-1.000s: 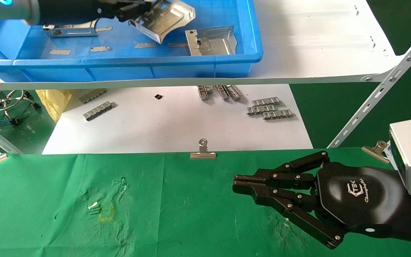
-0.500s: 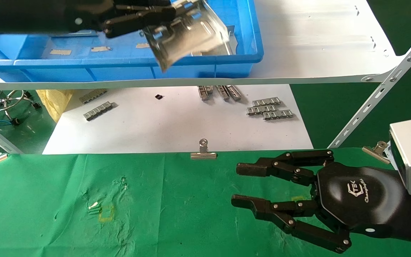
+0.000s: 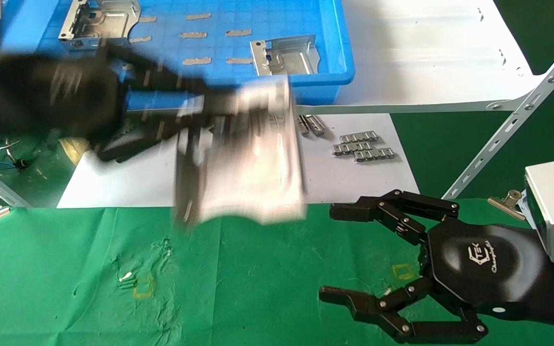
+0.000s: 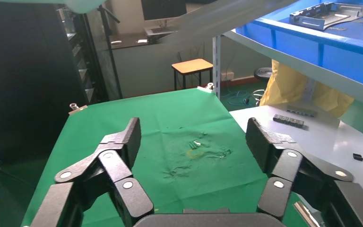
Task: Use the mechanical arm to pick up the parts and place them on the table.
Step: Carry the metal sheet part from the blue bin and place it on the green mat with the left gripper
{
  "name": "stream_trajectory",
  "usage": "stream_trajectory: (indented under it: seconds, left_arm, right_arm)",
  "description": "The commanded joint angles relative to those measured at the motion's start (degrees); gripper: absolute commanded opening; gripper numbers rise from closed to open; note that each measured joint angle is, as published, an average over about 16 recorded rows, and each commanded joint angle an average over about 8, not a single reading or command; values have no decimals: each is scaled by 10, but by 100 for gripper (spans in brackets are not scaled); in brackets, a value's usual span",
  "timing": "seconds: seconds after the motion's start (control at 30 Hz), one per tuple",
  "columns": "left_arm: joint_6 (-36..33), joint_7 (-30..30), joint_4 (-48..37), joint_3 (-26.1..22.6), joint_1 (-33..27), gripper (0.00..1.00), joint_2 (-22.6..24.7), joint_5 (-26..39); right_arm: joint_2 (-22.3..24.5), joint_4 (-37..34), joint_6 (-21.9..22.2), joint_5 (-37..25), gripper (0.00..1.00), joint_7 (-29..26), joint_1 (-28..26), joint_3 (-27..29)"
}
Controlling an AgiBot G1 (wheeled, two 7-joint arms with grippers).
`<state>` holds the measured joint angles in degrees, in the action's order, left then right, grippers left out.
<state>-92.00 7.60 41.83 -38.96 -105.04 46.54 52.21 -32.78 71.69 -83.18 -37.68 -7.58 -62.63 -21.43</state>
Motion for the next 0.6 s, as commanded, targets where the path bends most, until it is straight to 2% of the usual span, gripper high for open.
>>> stream_trajectory:
  seconds: [0.03,0.13,0.27,0.4,0.6]
  left_arm:
    - [2,-9,76,-25,30,0,-39,-47]
    - [6,24,101,-62,43,0,-67,-40]
    - [11,94,93,-109,52,0,-79,7]
    - [12,168,49,-149,58,0,-71,53]
    - [17,254,-47,-188,60,0,-50,86]
  right_arm:
    - [0,0,0,0,100,0,0,0]
    - [0,0,0,0,100,0,0,0]
    - [0,0,0,0,100,0,0,0]
    - [0,0,0,0,100,0,0,0]
    - [0,0,0,0,100,0,0,0]
